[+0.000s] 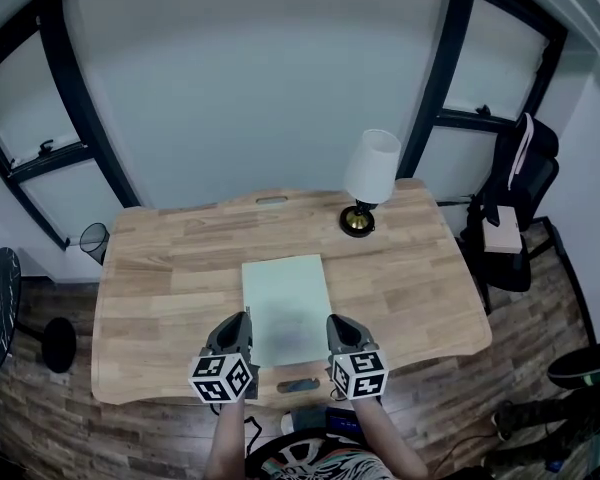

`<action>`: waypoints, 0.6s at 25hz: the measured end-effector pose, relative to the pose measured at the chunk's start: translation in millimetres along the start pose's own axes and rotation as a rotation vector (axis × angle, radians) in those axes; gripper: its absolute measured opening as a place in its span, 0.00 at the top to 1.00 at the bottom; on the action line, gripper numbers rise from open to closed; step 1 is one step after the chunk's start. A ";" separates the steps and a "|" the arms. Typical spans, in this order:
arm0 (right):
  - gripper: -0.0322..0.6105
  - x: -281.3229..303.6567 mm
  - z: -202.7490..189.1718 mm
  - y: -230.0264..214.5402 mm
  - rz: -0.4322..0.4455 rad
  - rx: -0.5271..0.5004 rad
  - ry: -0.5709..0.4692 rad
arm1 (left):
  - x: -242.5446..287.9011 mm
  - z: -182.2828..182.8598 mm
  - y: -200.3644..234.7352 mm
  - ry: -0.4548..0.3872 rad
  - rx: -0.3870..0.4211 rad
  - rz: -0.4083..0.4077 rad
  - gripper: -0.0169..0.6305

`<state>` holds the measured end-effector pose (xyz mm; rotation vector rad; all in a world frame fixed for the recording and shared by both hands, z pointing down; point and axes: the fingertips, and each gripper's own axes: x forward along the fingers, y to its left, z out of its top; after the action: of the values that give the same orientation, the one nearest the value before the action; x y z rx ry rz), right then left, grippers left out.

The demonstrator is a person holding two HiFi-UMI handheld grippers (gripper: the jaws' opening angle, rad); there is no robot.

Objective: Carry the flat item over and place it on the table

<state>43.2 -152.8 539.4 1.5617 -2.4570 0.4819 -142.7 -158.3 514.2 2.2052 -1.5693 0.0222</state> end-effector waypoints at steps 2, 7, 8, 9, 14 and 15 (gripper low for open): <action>0.94 -5.6 -0.5 0.3 -0.002 -0.001 -0.006 | -4.4 0.3 -5.4 -0.004 0.004 -0.018 0.96; 0.94 -15.3 -2.2 -0.1 -0.005 -0.004 -0.011 | -12.1 1.1 -9.0 -0.012 -0.004 -0.029 0.96; 0.94 -16.7 -2.1 -0.1 -0.006 -0.004 -0.011 | -13.4 1.7 -8.9 -0.014 -0.003 -0.025 0.96; 0.94 -17.9 -1.8 -0.4 -0.007 -0.005 -0.012 | -14.4 2.3 -8.7 -0.016 -0.001 -0.022 0.96; 0.94 -20.1 0.0 -2.5 -0.008 -0.006 -0.021 | -15.9 1.1 -8.7 -0.014 0.013 -0.010 0.96; 0.94 -20.3 -0.6 -2.8 -0.008 -0.007 -0.019 | -15.8 0.2 -8.6 -0.013 0.014 -0.008 0.96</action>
<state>54.4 -136.6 533.8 1.5798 -2.4631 0.4584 -140.7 -141.9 507.1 2.2265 -1.5715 0.0170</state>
